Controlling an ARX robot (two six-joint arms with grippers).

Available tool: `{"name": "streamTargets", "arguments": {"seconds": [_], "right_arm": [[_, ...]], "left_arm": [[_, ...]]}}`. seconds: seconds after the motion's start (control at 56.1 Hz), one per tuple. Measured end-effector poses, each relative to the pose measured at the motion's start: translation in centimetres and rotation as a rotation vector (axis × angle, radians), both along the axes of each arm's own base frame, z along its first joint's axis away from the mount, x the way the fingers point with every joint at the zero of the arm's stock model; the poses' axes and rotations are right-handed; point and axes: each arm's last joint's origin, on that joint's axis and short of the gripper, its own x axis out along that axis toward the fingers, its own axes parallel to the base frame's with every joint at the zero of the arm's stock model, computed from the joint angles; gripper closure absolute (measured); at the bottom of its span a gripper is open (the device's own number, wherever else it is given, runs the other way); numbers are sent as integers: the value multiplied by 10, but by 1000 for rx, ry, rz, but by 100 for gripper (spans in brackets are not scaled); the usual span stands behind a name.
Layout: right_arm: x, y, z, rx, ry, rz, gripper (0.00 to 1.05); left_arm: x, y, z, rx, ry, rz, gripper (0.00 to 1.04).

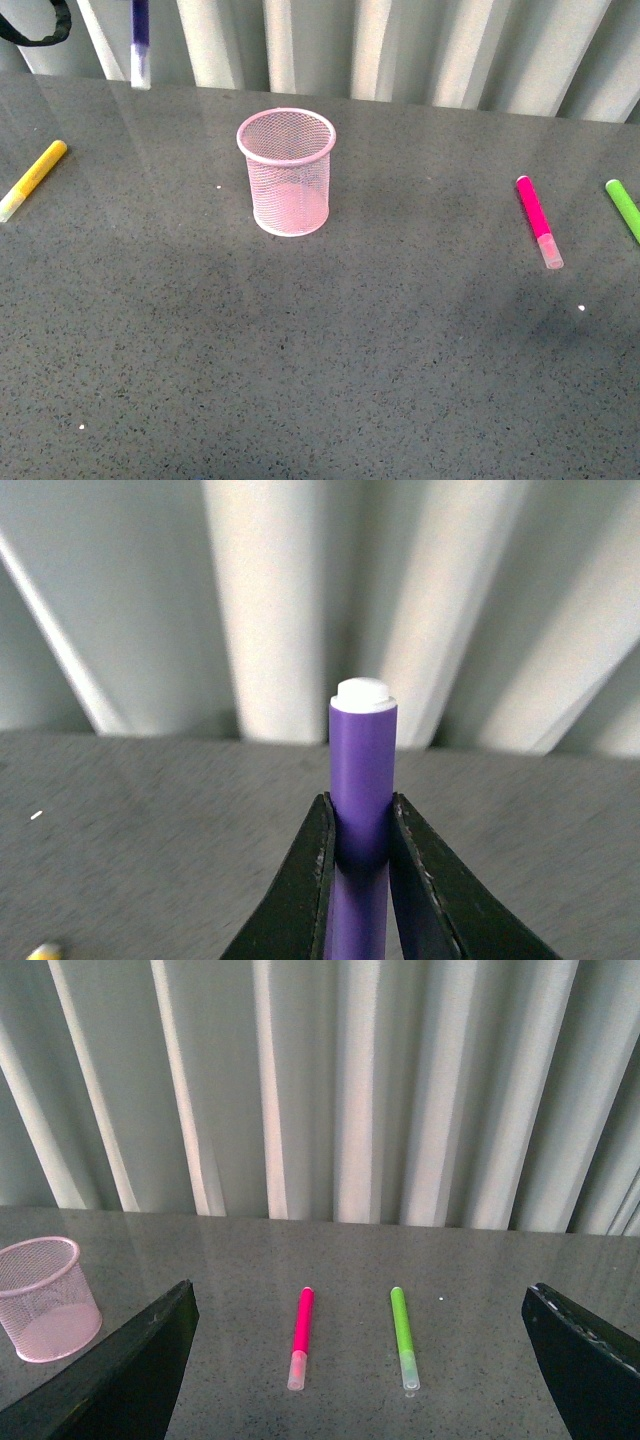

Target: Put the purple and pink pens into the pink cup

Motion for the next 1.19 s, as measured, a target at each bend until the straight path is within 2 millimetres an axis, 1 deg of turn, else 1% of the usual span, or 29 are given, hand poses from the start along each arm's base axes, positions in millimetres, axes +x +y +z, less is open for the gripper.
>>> {"name": "streamTargets", "arguments": {"seconds": [0.071, 0.16, 0.267, 0.392, 0.481, 0.552, 0.624, 0.802, 0.873, 0.944, 1.051, 1.194], "right_arm": [[0, 0, 0, 0, 0, 0, 7], [0, 0, 0, 0, 0, 0, 7], [0, 0, 0, 0, 0, 0, 7], [0, 0, 0, 0, 0, 0, 7], [0, 0, 0, 0, 0, 0, 7], [0, 0, 0, 0, 0, 0, 7], [0, 0, 0, 0, 0, 0, 7], [0, 0, 0, 0, 0, 0, 7], [0, 0, 0, 0, 0, 0, 7], [0, 0, 0, 0, 0, 0, 7], [0, 0, 0, 0, 0, 0, 7], [0, 0, 0, 0, 0, 0, 7]], "left_arm": [[-14, -16, 2, -97, -121, -8, 93], [-25, -33, 2, -196, -203, -27, 93], [-37, -49, -5, -276, -200, -74, 93], [-59, -65, -23, -301, -190, -123, 93], [-64, -72, -30, -338, -174, -138, 93], [-64, -77, -37, -351, -169, -138, 93], [-60, -82, -45, -349, -158, -128, 93], [-47, -85, -60, -333, -146, -107, 93], [-42, -84, -61, -334, -149, -103, 93], [-37, -78, -60, -334, -156, -89, 93], [-33, -73, -58, -329, -163, -86, 93], [-29, -72, -64, -309, -155, -85, 93]]}}
